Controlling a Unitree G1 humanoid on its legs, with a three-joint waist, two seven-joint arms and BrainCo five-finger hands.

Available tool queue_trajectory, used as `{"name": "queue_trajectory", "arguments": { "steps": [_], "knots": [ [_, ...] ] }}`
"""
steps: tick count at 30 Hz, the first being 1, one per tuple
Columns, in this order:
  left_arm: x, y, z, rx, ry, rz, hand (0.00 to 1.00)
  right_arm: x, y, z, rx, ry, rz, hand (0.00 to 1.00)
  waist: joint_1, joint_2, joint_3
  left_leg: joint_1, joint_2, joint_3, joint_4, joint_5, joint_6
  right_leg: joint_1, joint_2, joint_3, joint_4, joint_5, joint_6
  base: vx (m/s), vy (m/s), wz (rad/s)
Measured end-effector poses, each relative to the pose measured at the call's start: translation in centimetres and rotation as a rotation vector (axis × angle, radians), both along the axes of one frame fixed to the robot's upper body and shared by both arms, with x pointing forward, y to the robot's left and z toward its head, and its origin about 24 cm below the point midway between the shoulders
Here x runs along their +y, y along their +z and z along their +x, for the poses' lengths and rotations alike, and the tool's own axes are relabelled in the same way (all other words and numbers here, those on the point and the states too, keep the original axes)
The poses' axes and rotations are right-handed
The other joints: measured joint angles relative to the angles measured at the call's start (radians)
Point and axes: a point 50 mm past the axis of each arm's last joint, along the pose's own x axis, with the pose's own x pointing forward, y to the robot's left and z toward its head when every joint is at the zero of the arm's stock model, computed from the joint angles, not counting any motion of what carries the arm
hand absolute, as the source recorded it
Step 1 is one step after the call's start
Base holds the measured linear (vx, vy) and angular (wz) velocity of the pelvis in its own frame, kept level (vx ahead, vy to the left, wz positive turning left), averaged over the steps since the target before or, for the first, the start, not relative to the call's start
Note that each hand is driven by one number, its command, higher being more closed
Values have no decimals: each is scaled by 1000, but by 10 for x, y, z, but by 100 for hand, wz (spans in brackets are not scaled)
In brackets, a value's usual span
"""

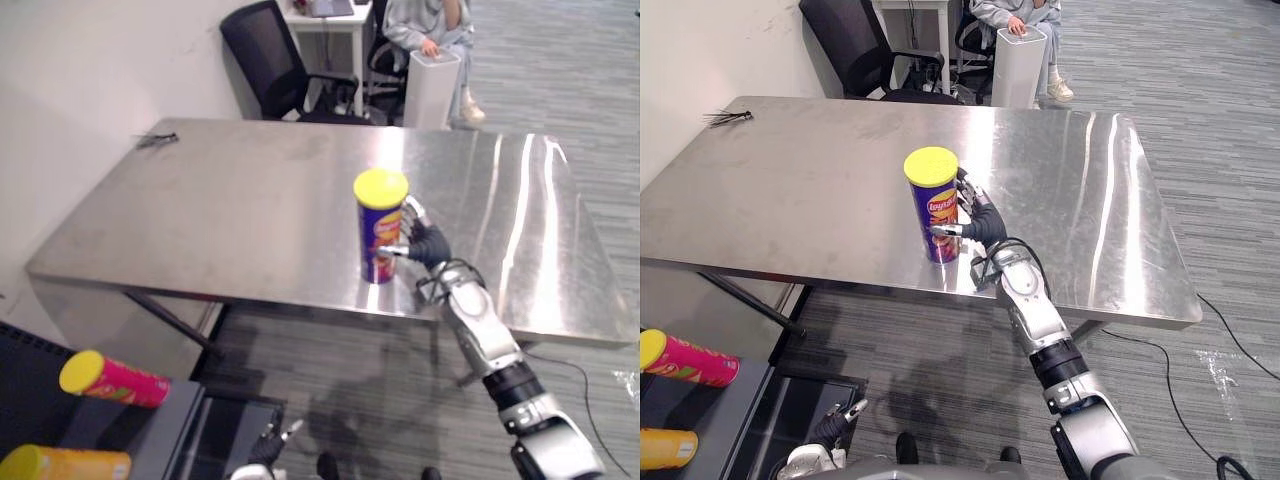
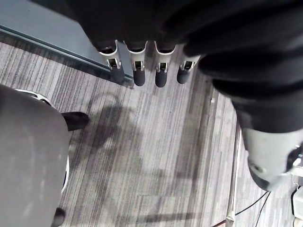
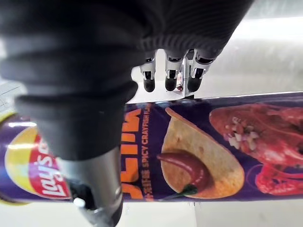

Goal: Put the gum and the chips on the shelf.

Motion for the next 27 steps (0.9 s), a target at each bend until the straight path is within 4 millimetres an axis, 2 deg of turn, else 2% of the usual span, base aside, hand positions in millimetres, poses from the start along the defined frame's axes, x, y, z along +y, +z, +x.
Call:
{"name": "queue_trajectory", "arguments": {
  "steps": [7,8,27],
  "knots": [
    [0,1,4,-3,2,-2,0,5,11,4,-33,17,-3,0,6,-2,20,-2,1,-5,0,0,0,1,1,-5,-2,0,0,2,-3,0],
    [0,1,4,-1,2,-3,0,6,13,4,-38,19,-3,100,6,-3,20,-4,0,-6,0,0,0,2,1,-7,-4,0,0,14,-17,4],
    [0,2,6,-8,3,-2,0,17,18,5,-48,61,-24,100,8,-7,22,-14,4,-21,1,2,-2,5,4,-27,-8,6,-7,5,-7,3]
  ]
}}
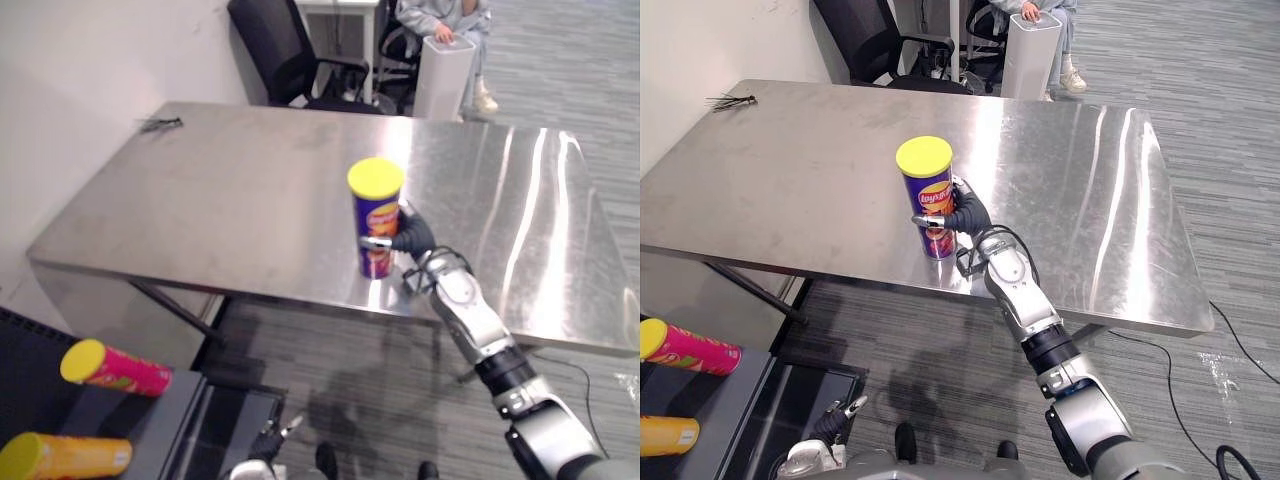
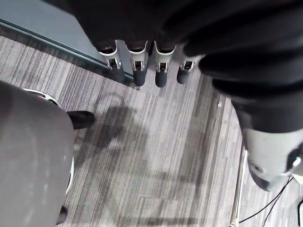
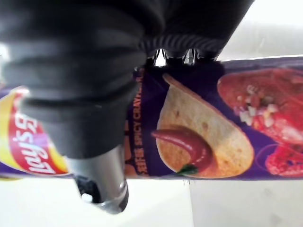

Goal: Put the gum and the chips on the shelf.

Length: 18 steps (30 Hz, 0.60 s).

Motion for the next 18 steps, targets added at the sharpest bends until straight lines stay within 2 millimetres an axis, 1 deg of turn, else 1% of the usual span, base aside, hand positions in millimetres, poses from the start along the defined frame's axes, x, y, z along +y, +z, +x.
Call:
{"name": "queue_trajectory", "arguments": {
  "steps": [4,6,7,8,9,11,12,13,15,16,18],
  "knots": [
    [0,0,-1,1,1,0,0,0,1,0,-5,0,0,100,-4,0,0,0,1,0,1,1,-1,0,1,0,0,0,0,0,0,0],
    [0,0,0,-1,1,0,0,-4,7,-1,-29,-1,-7,100,-4,0,0,0,10,0,5,4,-2,-2,3,2,0,6,-4,-1,-16,0],
    [0,0,0,-1,0,0,0,-7,16,-4,-68,0,-11,100,-4,-1,0,-1,13,0,5,5,-2,-3,7,2,0,10,-6,-11,-39,-1],
    [0,0,0,-1,0,0,0,-14,30,-8,-128,-10,9,100,-5,-2,-1,-1,15,0,5,5,-3,-3,8,3,1,10,-7,0,0,0],
    [0,0,-1,0,1,0,0,-17,38,-9,-158,-21,27,100,-7,-2,-1,-1,15,0,5,5,-3,-4,8,3,1,10,-7,0,0,0],
    [0,0,-2,3,2,1,0,-33,64,-16,-271,-73,96,100,-15,-2,-2,-1,16,1,5,6,-3,-5,9,5,4,10,-7,-3,-2,-2],
    [0,0,-2,3,2,1,0,-38,69,-18,-291,-91,111,100,-16,-2,-2,0,16,2,5,7,-3,-6,9,6,4,10,-7,0,0,0],
    [0,0,-2,3,3,1,0,-48,75,-22,-330,-131,133,100,-15,-3,-3,0,17,2,5,7,-4,-6,10,6,6,10,-7,0,0,0],
    [0,-1,-3,5,4,2,0,-62,80,-28,-365,-176,143,100,-17,-4,-5,0,17,3,5,9,-4,-8,10,8,8,10,-7,-35,-14,-3],
    [1,-1,-4,8,5,2,0,-69,79,-32,-372,-198,146,100,-19,-5,-10,0,18,4,5,10,-3,-10,10,10,9,10,-7,-34,-12,-4],
    [2,-1,-7,13,18,3,0,-76,76,-36,-371,-220,161,100,-23,-5,-20,-2,19,7,5,11,-4,-18,11,16,13,10,-7,-33,-10,-7]
  ]
}}
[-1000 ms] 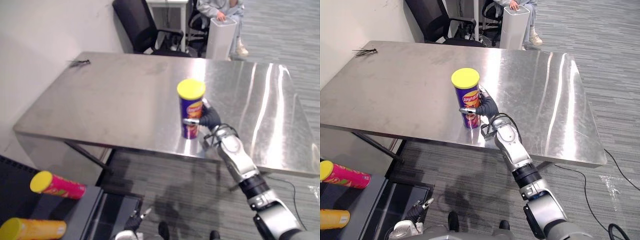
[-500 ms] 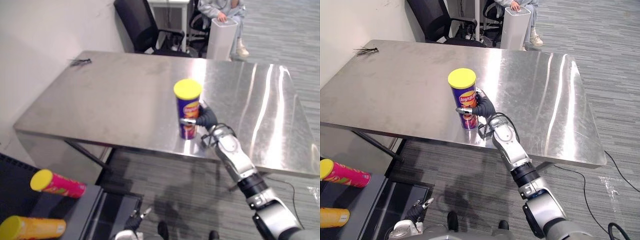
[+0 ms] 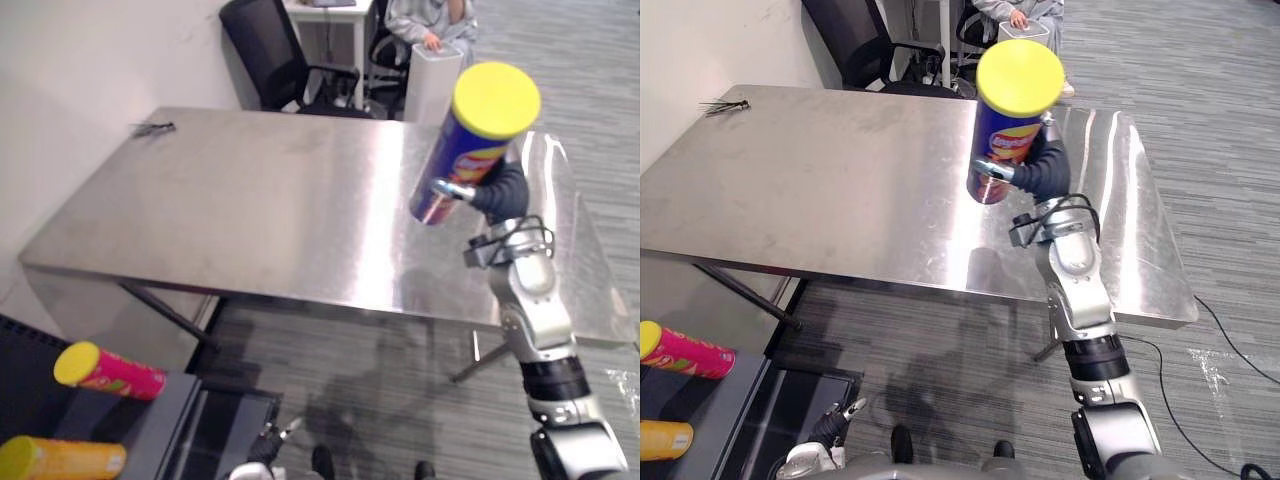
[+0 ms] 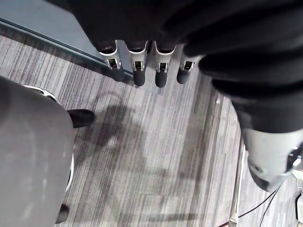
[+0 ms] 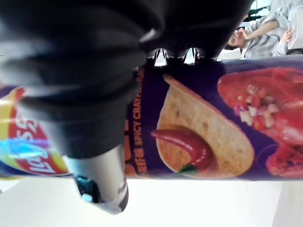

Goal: Put the gum and the chips on the shelf.

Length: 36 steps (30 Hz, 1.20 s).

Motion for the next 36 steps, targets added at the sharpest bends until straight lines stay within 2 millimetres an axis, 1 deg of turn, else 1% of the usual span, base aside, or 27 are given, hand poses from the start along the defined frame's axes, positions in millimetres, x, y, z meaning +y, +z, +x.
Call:
{"name": "queue_trajectory", "arguments": {
  "steps": [3,6,8,11,14,19,20,23,24,25,26,27,28,29,30,31,32,33,34,35,36],
  "knots": [
    [2,-1,-4,9,20,1,0,-11,-4,-8,-1,-35,21,100,-5,-5,-17,-1,1,8,0,1,0,-4,1,9,1,0,0,-27,-12,-8],
    [4,-2,-9,17,30,3,0,-30,-4,-20,-22,-87,57,100,-16,-14,-30,0,1,6,-3,2,0,-6,1,8,2,0,0,-24,-8,1],
    [5,-2,-9,19,31,4,0,-47,-2,-31,-48,-151,67,100,-22,-20,-36,0,0,6,-5,3,0,-7,0,8,3,0,0,-42,-8,0],
    [5,-2,-12,27,34,4,0,-64,-8,-41,-46,-218,76,100,-29,-21,-52,0,0,5,-6,4,0,-7,0,8,4,-1,0,0,0,0],
    [6,-3,-18,38,42,4,0,-75,-15,-47,-24,-259,86,100,-44,-23,-63,0,-1,0,-6,7,0,-5,0,4,6,-1,0,-14,-11,4],
    [7,-3,-19,38,55,3,0,-89,-20,-62,-18,-324,88,100,-47,-24,-66,2,-1,-15,-1,15,1,-5,-2,-14,30,-9,-7,-21,-6,8],
    [7,-3,-19,38,55,3,0,-89,-20,-62,-17,-325,89,100,-47,-24,-66,2,-1,-17,0,17,1,-7,-2,-16,37,-12,-7,-33,-4,17],
    [8,-3,-20,40,62,3,0,-91,-28,-65,13,-325,110,100,-45,-27,-65,4,-3,-47,2,25,2,-17,-8,-38,103,-47,-11,-48,-14,28],
    [11,-3,-20,37,68,7,0,-89,-31,-65,20,-320,128,100,-46,-32,-62,-6,-2,-61,25,23,0,-25,-11,-45,137,-65,-14,-74,-31,36],
    [14,-1,-17,22,79,13,0,-85,-35,-64,29,-308,168,100,-44,-42,-53,-40,4,-80,96,-4,-4,-34,-14,-61,179,-87,-19,-110,-63,53],
    [18,0,-17,16,107,16,0,-79,-39,-63,39,-289,198,100,-43,-44,-42,-82,17,-107,177,-32,-10,-38,-9,-84,211,-103,-29,-117,-74,55],
    [19,0,-17,11,119,15,0,-75,-41,-62,45,-276,206,100,-43,-44,-36,-104,23,-124,213,-42,-12,-38,-5,-99,223,-109,-32,-141,-97,68],
    [21,2,-15,-2,143,6,0,-69,-43,-60,54,-244,221,100,-42,-37,-23,-137,35,-163,258,-47,-19,-36,8,-132,237,-114,-40,-164,-102,79],
    [20,2,-14,-8,153,-2,0,-64,-44,-59,61,-212,235,100,-38,-26,-11,-163,42,-202,274,-40,-27,-41,18,-167,252,-123,-52,-184,-106,80],
    [18,3,-12,-16,154,-5,0,-62,-44,-58,61,-202,237,100,-34,-21,-3,-171,46,-214,274,-34,-32,-47,20,-182,268,-129,-59,-255,-137,71],
    [19,4,-10,-30,170,-7,0,-57,-43,-56,62,-180,233,100,-12,2,10,-192,54,-230,262,-19,-50,-72,27,-201,315,-147,-79,-275,-158,57],
    [16,5,-8,-41,181,-15,0,-54,-42,-55,57,-164,231,100,6,15,20,-204,72,-213,230,-22,-48,-80,39,-224,329,-156,-92,-264,-162,63],
    [17,4,-9,-36,182,-13,0,-54,-41,-55,54,-165,230,100,11,20,23,-207,82,-185,214,-37,-31,-75,41,-250,313,-157,-94,-237,-131,99],
    [21,4,-12,-25,193,-8,0,-58,-39,-56,44,-185,234,100,10,8,23,-217,110,-87,204,-84,28,-67,21,-306,275,-152,-104,-229,-80,132],
    [24,3,-12,-19,203,-3,0,-66,-37,-58,25,-224,249,100,8,-3,26,-242,136,32,278,-68,73,-70,-11,-374,268,-135,-129,-215,-72,136],
    [25,2,-14,-8,205,-1,0,-69,-35,-58,17,-241,260,100,9,0,26,-249,148,85,337,-63,82,-67,-24,-400,265,-131,-131,-138,-86,128]
  ]
}}
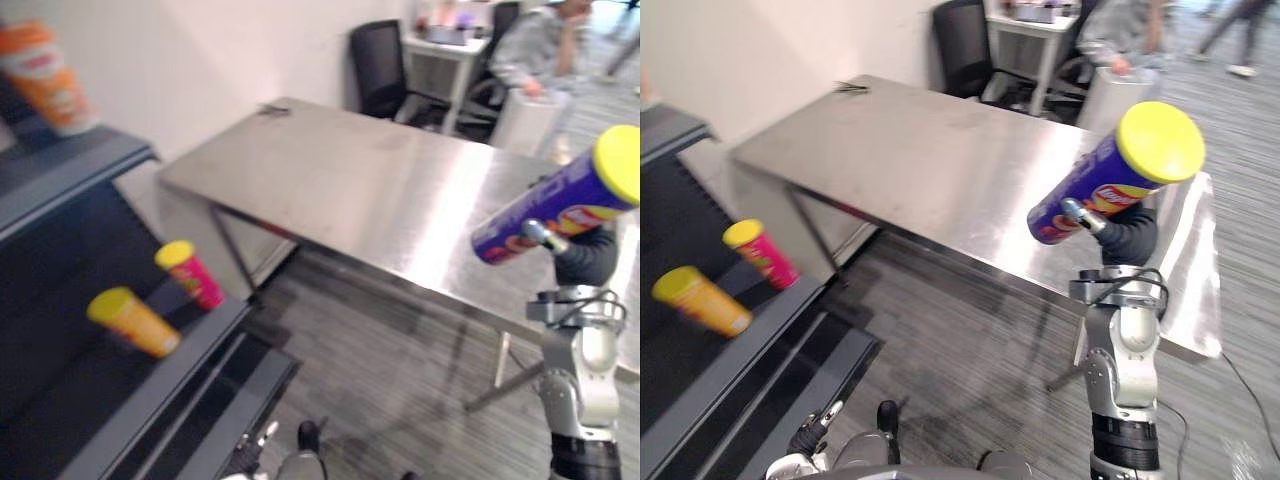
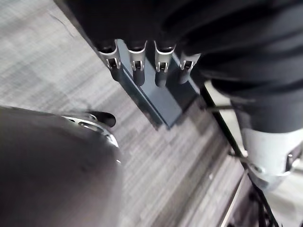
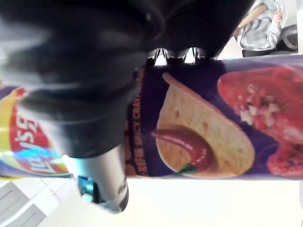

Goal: Put the gum and the chips on the shelf.

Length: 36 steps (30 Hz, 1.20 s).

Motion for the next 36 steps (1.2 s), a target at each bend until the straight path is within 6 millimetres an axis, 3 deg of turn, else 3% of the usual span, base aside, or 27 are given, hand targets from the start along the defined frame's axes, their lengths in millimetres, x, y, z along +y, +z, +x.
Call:
{"name": "queue_trajectory", "arguments": {
  "steps": [2,3,6,8,13,20,23,28,33,36],
  "knots": [
    [1,-4,-16,46,19,-5,0,-5,3,-1,-14,-33,14,100,-11,16,0,21,52,120,189,-19,-6,32,-22,-90,-17,10,0,-79,-89,120],
    [2,-5,-24,64,31,-5,0,-10,3,-3,-15,-64,24,100,-18,28,-2,60,89,158,272,-62,-18,55,-28,-154,-25,10,-1,-84,-28,147],
    [-1,-10,-41,120,53,-23,0,-16,7,-7,-39,-105,32,100,-30,43,-21,158,127,184,259,-102,-51,60,-55,-304,-26,17,10,-45,44,152],
    [-5,-11,-40,122,55,-35,0,-16,8,-8,-44,-104,32,100,-29,68,-35,172,109,184,145,-110,-77,47,-64,-365,-21,28,25,-45,121,133],
    [0,-11,-47,133,89,-30,0,-5,6,-4,-35,-52,32,100,-15,45,-36,153,38,178,3,-108,-85,95,-92,-498,-34,83,58,-24,198,114],
    [15,-6,-40,122,68,19,0,5,1,-1,-25,-48,60,100,2,-34,2,98,4,143,35,-119,-69,60,-162,-501,61,84,60,-22,127,22],
    [20,-4,-33,101,79,28,0,7,0,-1,-21,-42,62,100,8,-41,21,77,-2,132,42,-127,-63,43,-169,-489,65,83,61,-74,81,6],
    [22,-4,-35,98,110,26,0,13,0,1,-13,-36,25,100,16,-29,31,61,-15,138,19,-133,-70,22,-159,-444,28,83,66,-109,66,-4],
    [22,-4,-34,94,111,24,0,15,-5,-1,8,-17,10,100,20,-30,30,54,-21,135,-34,-90,-74,10,-129,-444,-22,98,77,-24,24,1],
    [19,-4,-34,90,118,14,0,29,-10,4,32,49,3,100,22,-31,30,48,-21,129,-36,-78,-73,11,-120,-449,-35,114,79,60,29,5]
  ]
}}
